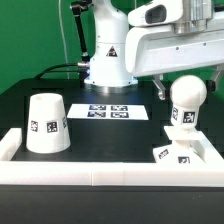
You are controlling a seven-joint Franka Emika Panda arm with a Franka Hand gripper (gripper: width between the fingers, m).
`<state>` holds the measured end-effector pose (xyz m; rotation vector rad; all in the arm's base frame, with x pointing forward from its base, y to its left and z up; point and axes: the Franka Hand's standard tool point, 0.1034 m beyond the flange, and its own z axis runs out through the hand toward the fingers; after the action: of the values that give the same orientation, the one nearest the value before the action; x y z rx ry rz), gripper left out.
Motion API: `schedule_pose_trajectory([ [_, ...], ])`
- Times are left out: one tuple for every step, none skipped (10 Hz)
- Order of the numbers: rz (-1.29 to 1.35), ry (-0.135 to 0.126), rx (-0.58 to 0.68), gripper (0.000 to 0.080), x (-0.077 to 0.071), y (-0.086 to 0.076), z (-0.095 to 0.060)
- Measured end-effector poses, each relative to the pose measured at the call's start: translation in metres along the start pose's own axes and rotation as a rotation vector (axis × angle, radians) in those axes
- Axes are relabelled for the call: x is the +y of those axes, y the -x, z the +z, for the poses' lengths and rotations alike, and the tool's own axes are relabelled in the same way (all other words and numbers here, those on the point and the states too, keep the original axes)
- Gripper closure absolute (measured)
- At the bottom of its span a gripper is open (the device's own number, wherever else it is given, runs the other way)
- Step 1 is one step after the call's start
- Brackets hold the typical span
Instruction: Assemble lamp
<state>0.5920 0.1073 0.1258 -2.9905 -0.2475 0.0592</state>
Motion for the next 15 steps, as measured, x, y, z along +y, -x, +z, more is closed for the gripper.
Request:
schedule_pose_trajectory([
  [0.001,-0.003,-0.011,0.0101,0.0023,-0.0042,0.0021],
  [0.006,0.0,-0.002,0.0101,0.0048,-0.0051,0.004],
  [0.011,0.001,0.006,0.0101,0.0044,-0.0062,0.0029],
  [0.01,0.001,0.005,0.0101,0.0037,-0.006,0.0035],
  [0.01,0.001,0.004,0.0188,0.0034,-0.006,0.0045],
  [0.007,0.001,0.004,0.0222,0.0034,-0.0061,0.0046],
  [0.005,0.001,0.004,0.0222,0.0034,-0.0061,0.0046],
  [0.006,0.001,0.004,0.0222,0.0034,-0.006,0.0046],
  [0.032,0.0,0.004,0.0222,0.0034,-0.0061,0.0045],
  [0.032,0.0,0.004,0.0222,0.0035,-0.0061,0.0045],
  [0.079,-0.007,0.005,0.0222,0.0036,-0.006,0.0045],
  [0.207,-0.021,0.007,0.0222,0.0059,-0.0059,0.0046],
  [0.289,-0.029,0.009,0.0221,0.0065,-0.0062,0.0046],
  [0.398,-0.039,0.012,0.022,0.0072,-0.0066,0.0047],
  [0.496,-0.039,0.012,0.022,0.006,-0.007,0.0045],
])
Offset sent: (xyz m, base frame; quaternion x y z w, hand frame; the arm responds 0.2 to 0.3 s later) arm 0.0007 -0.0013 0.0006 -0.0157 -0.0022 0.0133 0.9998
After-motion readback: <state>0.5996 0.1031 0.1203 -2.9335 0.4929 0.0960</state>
